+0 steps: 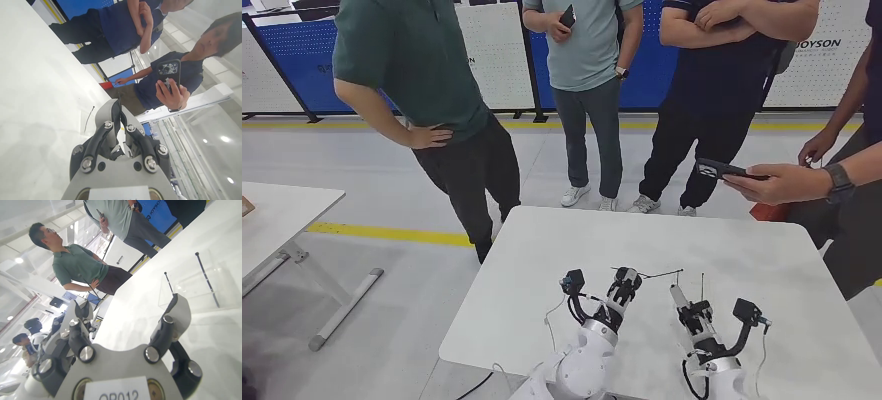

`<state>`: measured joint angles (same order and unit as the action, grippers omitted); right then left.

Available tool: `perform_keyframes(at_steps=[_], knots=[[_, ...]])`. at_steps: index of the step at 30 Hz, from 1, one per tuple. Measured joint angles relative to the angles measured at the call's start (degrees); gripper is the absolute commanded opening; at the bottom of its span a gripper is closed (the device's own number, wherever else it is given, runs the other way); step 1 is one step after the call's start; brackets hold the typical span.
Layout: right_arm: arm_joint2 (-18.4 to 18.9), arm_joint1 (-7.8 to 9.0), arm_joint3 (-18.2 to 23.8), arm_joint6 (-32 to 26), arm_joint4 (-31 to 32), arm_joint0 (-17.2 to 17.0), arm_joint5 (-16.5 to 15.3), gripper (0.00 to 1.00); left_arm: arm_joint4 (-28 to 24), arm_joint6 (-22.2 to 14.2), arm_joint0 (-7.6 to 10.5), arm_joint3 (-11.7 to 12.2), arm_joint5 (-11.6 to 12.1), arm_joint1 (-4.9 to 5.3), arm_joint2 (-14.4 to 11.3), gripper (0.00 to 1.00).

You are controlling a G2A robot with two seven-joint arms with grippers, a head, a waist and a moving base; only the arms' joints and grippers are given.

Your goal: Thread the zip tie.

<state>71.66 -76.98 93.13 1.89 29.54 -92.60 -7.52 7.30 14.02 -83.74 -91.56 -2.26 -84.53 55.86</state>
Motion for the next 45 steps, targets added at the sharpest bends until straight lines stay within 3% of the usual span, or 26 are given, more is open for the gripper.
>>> perform_keyframes(at_steps=[6, 15, 25, 32, 45], knots=[[-1.84, 0.22, -1.99, 2.17, 12.21, 1.52, 0.46, 1.0, -4.42, -3.54, -0.65, -1.82, -0.8, 0.11, 0.76, 0.0], [-1.9, 0.24, -2.32, 2.4, 13.42, 1.68, 1.21, 1.0, -4.59, -3.77, -0.63, -1.82, -0.82, 0.12, 0.78, 0.0], [-2.96, 0.6, -5.01, 3.04, 22.43, 3.41, -1.3, 1.0, -12.45, -5.3, -0.65, -3.37, -2.44, -0.1, 1.86, 0.0], [-3.29, 0.45, -5.1, 4.67, 22.05, 3.36, -1.07, 1.0, -12.8, -5.31, -0.53, -3.73, -2.95, -0.1, 1.88, 0.0], [-4.39, 0.25, -6.1, 2.21, 22.28, 5.29, -0.91, 1.0, -13.93, -5.46, -0.31, -3.73, -3.46, -0.21, 1.12, 0.0]])
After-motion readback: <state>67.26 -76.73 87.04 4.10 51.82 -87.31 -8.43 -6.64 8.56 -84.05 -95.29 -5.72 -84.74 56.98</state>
